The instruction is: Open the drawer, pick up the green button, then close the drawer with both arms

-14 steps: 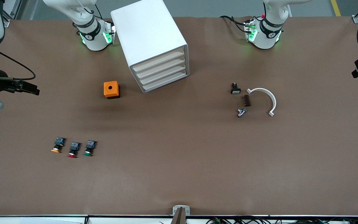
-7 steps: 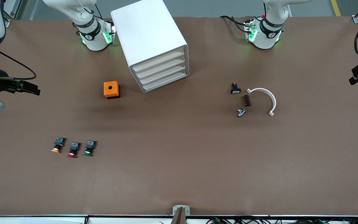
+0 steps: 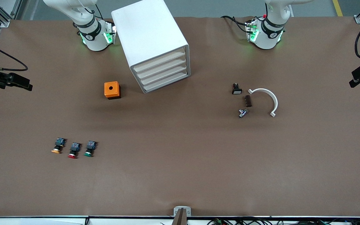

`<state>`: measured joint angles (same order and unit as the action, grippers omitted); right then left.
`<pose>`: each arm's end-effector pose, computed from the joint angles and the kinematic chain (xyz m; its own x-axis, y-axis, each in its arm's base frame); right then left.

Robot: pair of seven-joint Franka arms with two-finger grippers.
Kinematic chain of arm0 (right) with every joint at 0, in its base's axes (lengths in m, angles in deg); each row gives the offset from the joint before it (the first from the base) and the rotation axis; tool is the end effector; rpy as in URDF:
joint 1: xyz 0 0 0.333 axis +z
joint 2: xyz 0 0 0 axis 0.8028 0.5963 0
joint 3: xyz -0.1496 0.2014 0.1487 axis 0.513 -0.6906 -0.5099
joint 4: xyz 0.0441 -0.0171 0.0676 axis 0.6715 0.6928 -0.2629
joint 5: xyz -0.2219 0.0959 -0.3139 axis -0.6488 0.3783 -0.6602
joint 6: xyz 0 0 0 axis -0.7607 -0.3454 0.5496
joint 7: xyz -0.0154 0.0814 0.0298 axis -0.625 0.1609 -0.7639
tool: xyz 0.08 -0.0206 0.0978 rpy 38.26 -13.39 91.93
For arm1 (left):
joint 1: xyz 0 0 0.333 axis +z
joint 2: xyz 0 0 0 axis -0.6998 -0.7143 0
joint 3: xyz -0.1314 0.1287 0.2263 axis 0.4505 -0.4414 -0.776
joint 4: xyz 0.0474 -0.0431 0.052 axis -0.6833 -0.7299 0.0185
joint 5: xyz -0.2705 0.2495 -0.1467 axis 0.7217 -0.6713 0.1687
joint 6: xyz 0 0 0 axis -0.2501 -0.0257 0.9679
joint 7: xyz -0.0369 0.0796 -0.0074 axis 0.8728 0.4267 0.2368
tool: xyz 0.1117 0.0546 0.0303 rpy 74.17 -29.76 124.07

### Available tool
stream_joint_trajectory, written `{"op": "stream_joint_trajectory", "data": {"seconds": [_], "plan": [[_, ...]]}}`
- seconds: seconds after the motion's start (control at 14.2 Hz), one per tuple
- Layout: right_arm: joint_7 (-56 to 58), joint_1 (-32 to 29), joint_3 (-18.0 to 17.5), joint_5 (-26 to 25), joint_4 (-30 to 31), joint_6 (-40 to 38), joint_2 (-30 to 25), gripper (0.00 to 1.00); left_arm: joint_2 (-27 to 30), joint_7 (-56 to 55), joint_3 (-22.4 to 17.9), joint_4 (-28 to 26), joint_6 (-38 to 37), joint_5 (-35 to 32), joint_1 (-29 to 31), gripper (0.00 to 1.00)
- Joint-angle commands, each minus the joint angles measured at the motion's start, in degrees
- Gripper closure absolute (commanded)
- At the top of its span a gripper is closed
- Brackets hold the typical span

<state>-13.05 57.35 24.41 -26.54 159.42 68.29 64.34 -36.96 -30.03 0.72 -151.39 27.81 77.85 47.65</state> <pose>0.5649 -0.0237 0.5657 0.9883 -0.0899 -0.1232 -0.0887 -0.9959 0.0153 0.5576 0.0413 0.6023 0.9930 -0.0265 0.1149 -0.0251 -0.9996 -0.0138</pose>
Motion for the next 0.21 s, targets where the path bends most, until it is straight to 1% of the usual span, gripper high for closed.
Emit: {"op": "stream_joint_trajectory", "data": {"seconds": [0.0, 0.14], "plan": [[0.1, -0.3, 0.0, -0.5, -3.7, -2.6, 0.9, 0.00, -0.5, -0.4, 0.5, 1.5, -0.2, -0.5, 0.0, 0.00], [-2.2, 0.0, -0.1, 0.5, -3.3, -4.8, 0.8, 0.00, -0.5, -1.0, 0.6, 1.7, -0.3, -0.4, 0.0, 0.00]]}}
